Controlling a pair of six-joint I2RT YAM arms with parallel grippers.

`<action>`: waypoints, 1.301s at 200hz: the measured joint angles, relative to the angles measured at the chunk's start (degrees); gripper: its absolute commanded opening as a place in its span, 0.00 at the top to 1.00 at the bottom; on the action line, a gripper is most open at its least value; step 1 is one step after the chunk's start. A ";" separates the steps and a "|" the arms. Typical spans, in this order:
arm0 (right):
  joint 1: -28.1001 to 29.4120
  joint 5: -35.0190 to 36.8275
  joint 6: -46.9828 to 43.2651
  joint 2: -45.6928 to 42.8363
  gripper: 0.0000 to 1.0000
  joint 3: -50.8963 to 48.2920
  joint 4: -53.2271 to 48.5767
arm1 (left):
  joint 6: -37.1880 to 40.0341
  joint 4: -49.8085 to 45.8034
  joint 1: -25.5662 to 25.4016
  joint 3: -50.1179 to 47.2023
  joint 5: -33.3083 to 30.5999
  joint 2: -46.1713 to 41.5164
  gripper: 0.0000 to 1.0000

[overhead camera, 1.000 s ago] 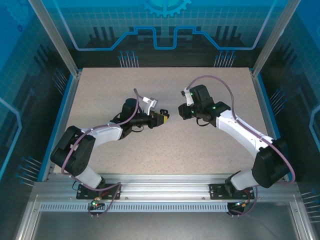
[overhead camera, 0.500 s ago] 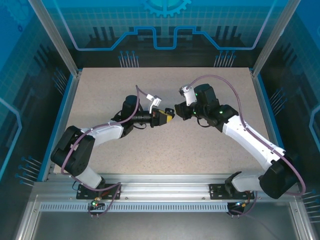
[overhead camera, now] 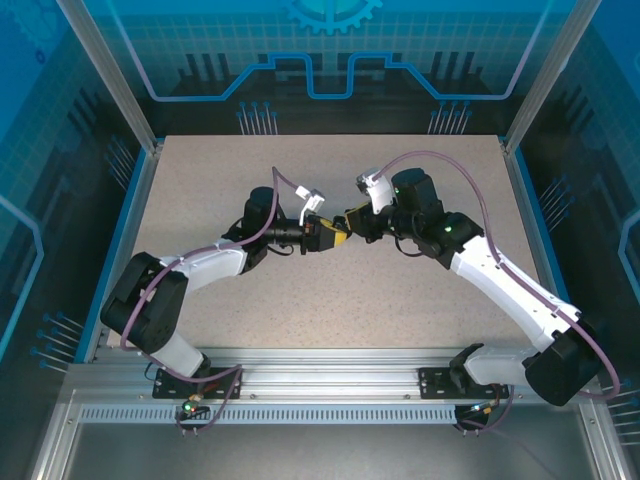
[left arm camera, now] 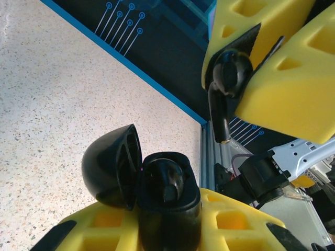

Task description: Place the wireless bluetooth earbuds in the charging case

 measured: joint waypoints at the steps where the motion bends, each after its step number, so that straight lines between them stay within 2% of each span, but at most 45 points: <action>1: 0.02 0.00 0.00 0.02 0.82 0.00 0.00 | 0.00 0.00 0.00 0.00 0.02 -0.02 1.00; 260: 0.92 -0.44 -1.73 1.18 0.82 1.62 -0.90 | -0.17 0.46 -0.26 0.72 1.31 -1.51 1.00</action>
